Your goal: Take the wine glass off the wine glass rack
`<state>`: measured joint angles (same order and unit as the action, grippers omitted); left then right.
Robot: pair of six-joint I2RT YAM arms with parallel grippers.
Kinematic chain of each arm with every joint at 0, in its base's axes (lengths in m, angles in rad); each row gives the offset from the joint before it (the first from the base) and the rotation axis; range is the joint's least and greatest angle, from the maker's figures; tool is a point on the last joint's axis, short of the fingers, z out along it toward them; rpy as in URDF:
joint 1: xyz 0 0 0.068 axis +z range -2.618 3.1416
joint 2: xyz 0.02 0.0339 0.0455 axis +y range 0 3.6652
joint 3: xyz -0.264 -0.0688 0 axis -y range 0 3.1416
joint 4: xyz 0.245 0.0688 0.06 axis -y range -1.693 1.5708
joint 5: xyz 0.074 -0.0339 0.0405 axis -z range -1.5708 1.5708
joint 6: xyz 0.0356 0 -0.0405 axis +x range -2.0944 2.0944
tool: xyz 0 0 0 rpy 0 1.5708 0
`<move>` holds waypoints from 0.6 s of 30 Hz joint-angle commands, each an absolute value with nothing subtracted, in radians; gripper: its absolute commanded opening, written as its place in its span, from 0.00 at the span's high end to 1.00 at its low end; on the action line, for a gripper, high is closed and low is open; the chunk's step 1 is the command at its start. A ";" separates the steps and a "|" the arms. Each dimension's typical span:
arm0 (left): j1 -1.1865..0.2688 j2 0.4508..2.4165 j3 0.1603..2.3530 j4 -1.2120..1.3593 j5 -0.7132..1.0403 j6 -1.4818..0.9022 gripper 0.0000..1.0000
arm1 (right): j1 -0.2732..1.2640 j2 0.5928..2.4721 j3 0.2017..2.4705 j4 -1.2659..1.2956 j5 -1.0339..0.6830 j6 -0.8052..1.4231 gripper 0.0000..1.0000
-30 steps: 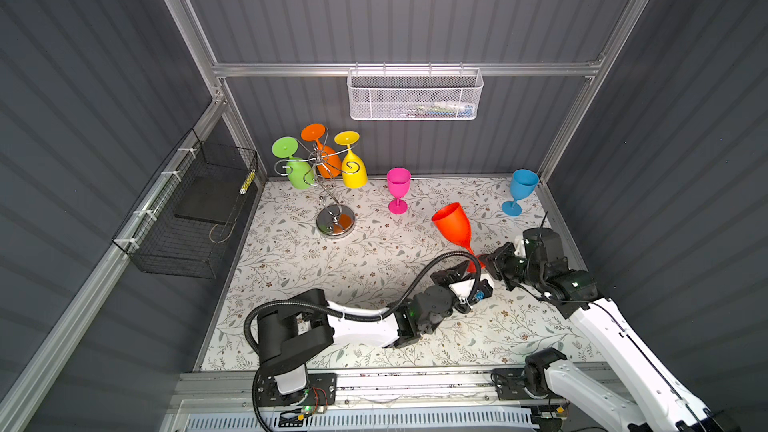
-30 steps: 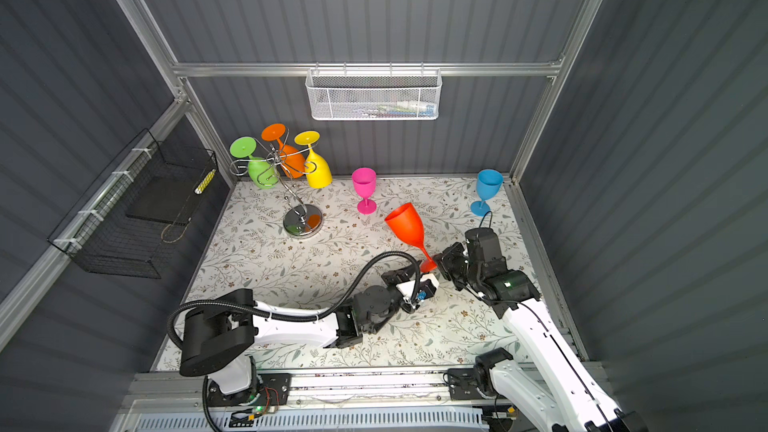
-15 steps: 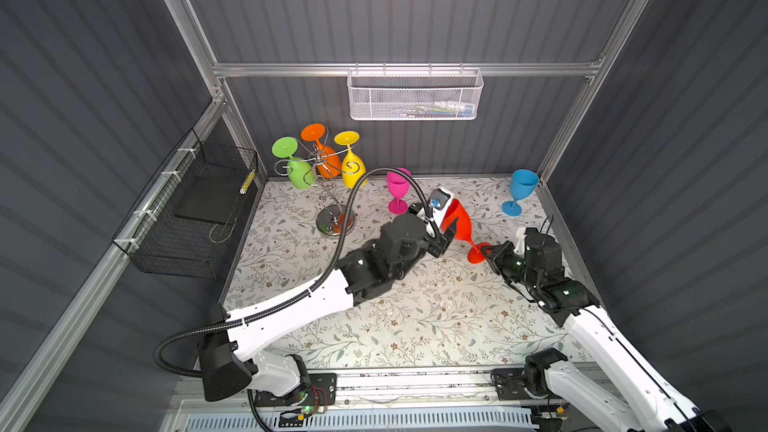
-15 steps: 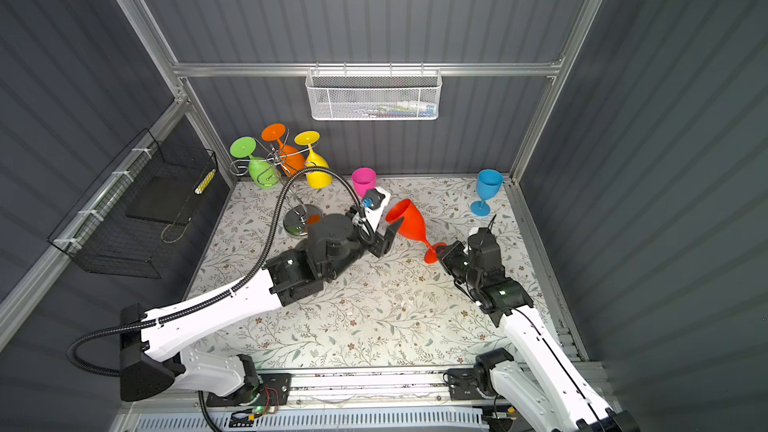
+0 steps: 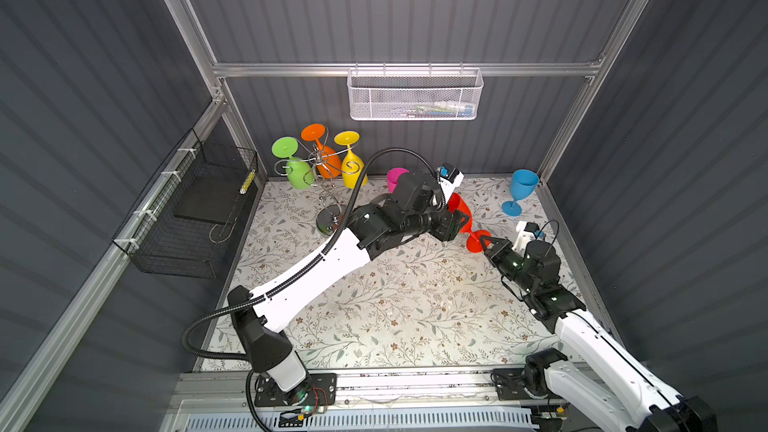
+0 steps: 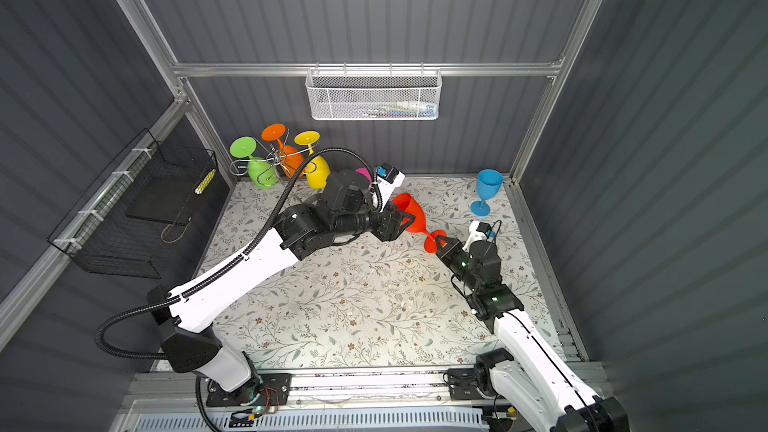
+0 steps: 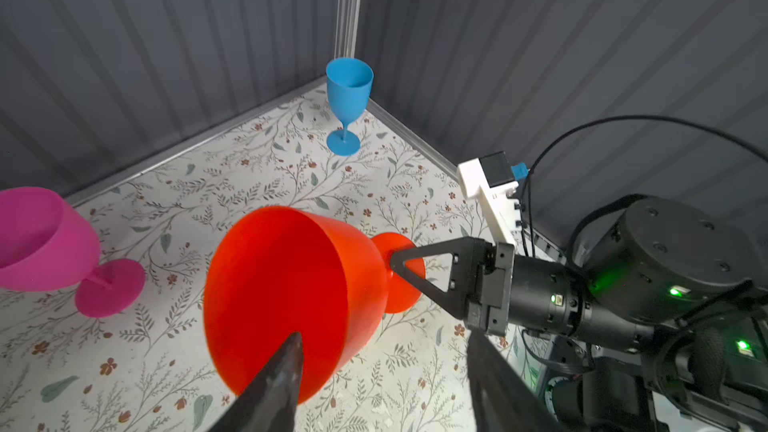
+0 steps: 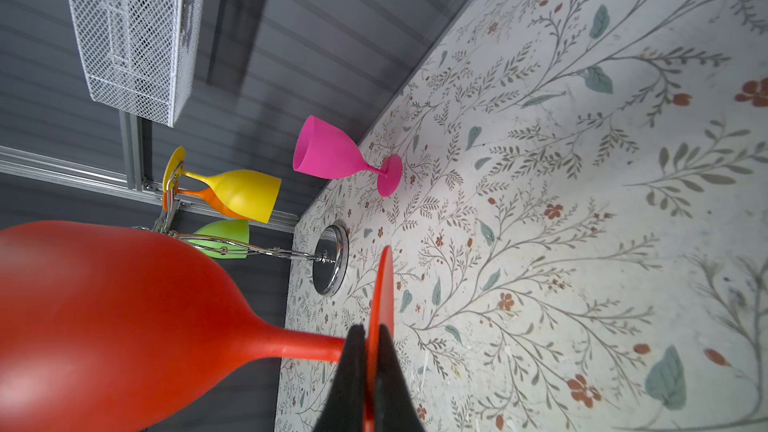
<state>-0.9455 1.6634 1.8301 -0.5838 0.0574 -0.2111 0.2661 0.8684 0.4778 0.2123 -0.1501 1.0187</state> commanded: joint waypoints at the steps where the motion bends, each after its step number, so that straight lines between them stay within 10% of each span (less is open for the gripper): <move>1: -0.933 1.692 1.894 -0.675 0.118 -0.241 0.40 | 0.261 0.880 0.463 0.323 -0.133 0.999 1.00; 18: -0.894 1.809 2.054 -0.783 0.211 -0.250 0.74 | 0.261 0.938 0.425 0.474 -0.129 0.989 1.00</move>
